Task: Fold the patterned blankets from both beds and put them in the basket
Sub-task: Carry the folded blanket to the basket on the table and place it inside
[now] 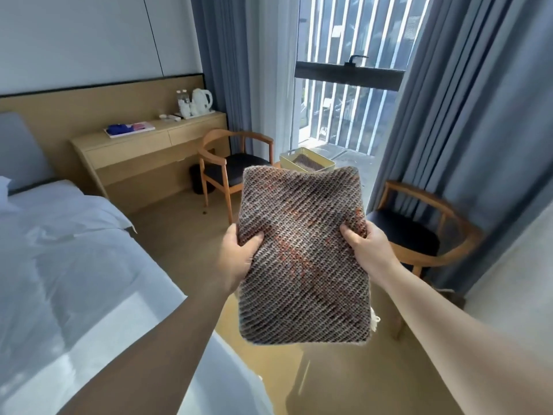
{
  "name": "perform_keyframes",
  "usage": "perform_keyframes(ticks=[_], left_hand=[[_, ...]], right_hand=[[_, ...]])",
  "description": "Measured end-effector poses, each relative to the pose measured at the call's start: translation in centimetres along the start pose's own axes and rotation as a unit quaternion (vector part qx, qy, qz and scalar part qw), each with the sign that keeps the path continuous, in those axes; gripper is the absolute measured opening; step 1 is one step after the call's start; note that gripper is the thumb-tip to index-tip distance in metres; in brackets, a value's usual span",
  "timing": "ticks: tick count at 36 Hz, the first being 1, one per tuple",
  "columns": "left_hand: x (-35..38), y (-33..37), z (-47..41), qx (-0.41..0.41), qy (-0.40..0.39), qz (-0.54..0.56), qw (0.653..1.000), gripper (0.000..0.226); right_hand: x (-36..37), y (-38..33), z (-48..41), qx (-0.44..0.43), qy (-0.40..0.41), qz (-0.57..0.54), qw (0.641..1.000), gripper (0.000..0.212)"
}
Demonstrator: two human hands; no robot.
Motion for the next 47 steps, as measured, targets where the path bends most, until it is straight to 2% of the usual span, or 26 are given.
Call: perform_keyframes(ticks=[3, 4, 8, 13, 22, 26, 31, 37, 43, 47], left_hand=[[2.6, -0.8, -2.2, -0.017, -0.011, 0.029, 0.999, 0.026], [3.4, -1.1, -3.0, -0.017, -0.014, 0.033, 0.999, 0.026], [5.7, -2.8, -7.3, -0.025, -0.023, 0.042, 0.999, 0.027], [8.3, -4.7, -14.1, -0.023, -0.032, 0.059, 0.998, 0.029], [11.0, -6.5, -27.6, -0.033, -0.028, 0.074, 0.996, 0.026], [12.0, -6.4, -32.5, -0.021, -0.025, 0.061, 0.998, 0.023], [12.9, -7.4, -37.3, -0.030, -0.015, 0.071, 0.997, 0.042], [14.6, -9.1, -44.5, -0.035, -0.013, 0.028, 0.999, 0.049], [17.6, -9.8, -51.9, -0.030, 0.016, -0.018, 0.999, 0.042], [19.9, -9.5, -56.6, -0.018, 0.035, -0.026, 0.999, 0.032]], right_hand=[[-1.4, 0.3, -2.5, -0.001, -0.013, -0.013, 1.000, 0.007], [-1.8, 0.6, -3.5, 0.000, -0.014, -0.016, 1.000, 0.007], [-2.8, 2.0, -7.8, 0.012, -0.008, -0.008, 1.000, 0.024], [-3.1, 3.2, -14.9, 0.024, 0.003, 0.002, 1.000, 0.031], [-1.6, 1.7, -28.5, 0.021, -0.006, -0.007, 1.000, 0.004], [-1.1, 1.6, -33.8, 0.030, -0.011, 0.004, 0.999, 0.012], [-0.5, 1.8, -39.5, 0.032, -0.017, 0.015, 0.999, 0.018], [0.4, 3.8, -49.1, 0.027, -0.040, 0.036, 0.998, 0.036], [0.6, 4.5, -58.1, 0.013, -0.055, 0.005, 0.998, 0.025], [0.3, 3.8, -64.1, -0.008, -0.068, 0.011, 0.998, 0.025]])
Point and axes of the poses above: each hand's wrist, its own z-axis away from the middle knuckle, its own x-axis out of the palm, y = z × x, the point moved 6 cm from there along -z, towards the middle knuckle, and after that the axes turned 9 degrees about z, right-handed, at the moved point
